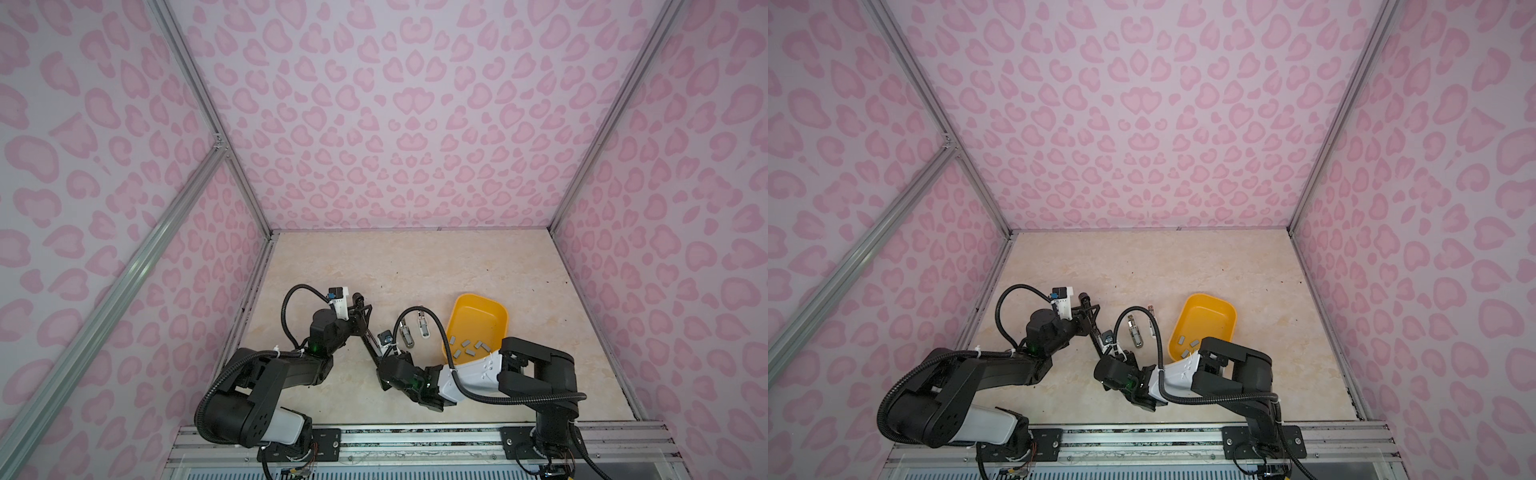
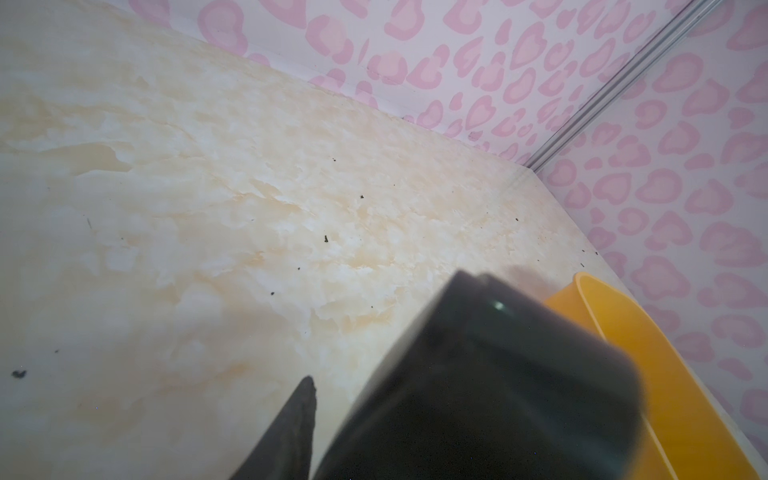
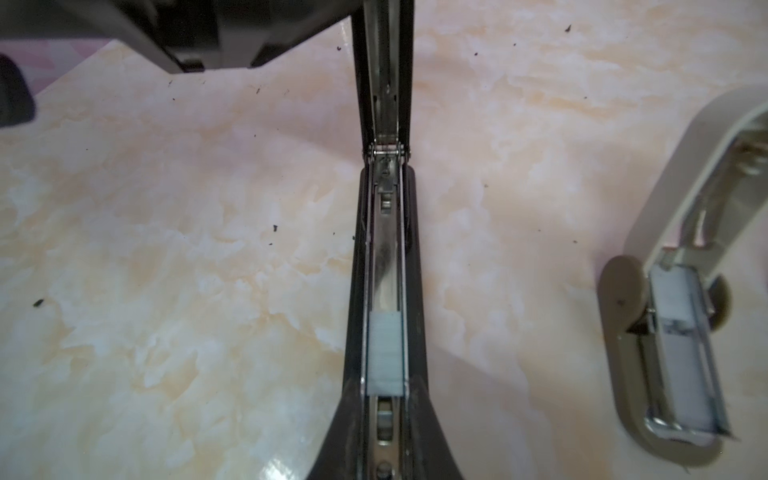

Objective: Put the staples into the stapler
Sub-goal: 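Swing the black stapler's top down toward its base with the left gripper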

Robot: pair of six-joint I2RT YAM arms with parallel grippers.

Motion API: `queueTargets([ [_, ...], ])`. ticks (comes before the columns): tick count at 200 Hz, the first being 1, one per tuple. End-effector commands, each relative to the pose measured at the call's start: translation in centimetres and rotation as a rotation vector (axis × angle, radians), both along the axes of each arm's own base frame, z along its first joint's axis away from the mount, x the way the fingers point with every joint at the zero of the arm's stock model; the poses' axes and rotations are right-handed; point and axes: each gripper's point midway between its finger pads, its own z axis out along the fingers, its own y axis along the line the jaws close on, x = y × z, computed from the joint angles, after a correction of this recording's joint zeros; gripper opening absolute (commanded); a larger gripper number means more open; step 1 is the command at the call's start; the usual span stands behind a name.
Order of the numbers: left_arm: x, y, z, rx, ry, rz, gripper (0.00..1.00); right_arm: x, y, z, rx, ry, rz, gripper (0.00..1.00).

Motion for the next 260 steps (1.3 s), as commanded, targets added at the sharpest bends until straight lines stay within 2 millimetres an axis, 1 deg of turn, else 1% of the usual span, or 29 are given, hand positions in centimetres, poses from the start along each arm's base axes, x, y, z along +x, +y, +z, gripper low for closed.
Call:
queueTargets([
  [1, -0.8, -0.8, 1.7, 0.026, -0.121, -0.052, 0.47, 0.0, 0.0, 0.3, 0.028, -0.012, -0.005, 0.0],
  [21, -2.3, -1.4, 1.4, 0.046, -0.154, -0.097, 0.46, 0.1, -0.1, 0.3, 0.036, -0.016, -0.01, 0.0],
  [44, -4.2, -2.7, 1.3, 0.089, -0.199, -0.164, 0.47, 0.2, 0.0, 0.4, 0.043, -0.021, -0.013, 0.0],
  [64, -5.3, -3.3, 0.9, 0.126, -0.218, -0.184, 0.47, 0.4, -0.1, 0.6, 0.059, -0.025, -0.019, 0.0],
  [82, -5.8, -3.2, 0.6, 0.135, -0.218, -0.191, 0.48, 0.4, -0.3, 0.7, 0.063, -0.033, -0.024, 0.0],
  [102, -6.3, -3.0, 0.3, 0.143, -0.217, -0.19, 0.52, 0.6, -0.6, 0.8, 0.071, -0.042, -0.036, 0.0],
  [132, -6.9, -3.4, 0.3, 0.153, -0.226, -0.206, 0.56, 0.3, -1.0, 1.0, 0.087, -0.072, -0.037, 0.0],
  [165, -7.3, -3.7, 0.4, 0.165, -0.238, -0.214, 0.57, 0.0, -0.9, 2.0, 0.096, -0.205, -0.031, 0.0],
  [192, -7.6, -3.5, 0.0, 0.182, -0.239, -0.217, 0.57, 0.4, -1.9, 2.4, 0.134, -0.282, -0.072, 0.0],
  [208, -7.9, -3.5, 0.0, 0.187, -0.243, -0.227, 0.63, 0.5, -2.4, 2.2, 0.128, -0.296, -0.087, 0.0],
  [239, -8.5, -3.8, 0.3, 0.184, -0.262, -0.259, 0.76, 0.5, -2.6, 1.8, 0.124, -0.302, -0.092, 0.0],
  [260, -8.8, -4.1, 0.5, 0.178, -0.272, -0.277, 0.8, 0.5, -2.5, 1.8, 0.126, -0.301, -0.089, 0.0],
])
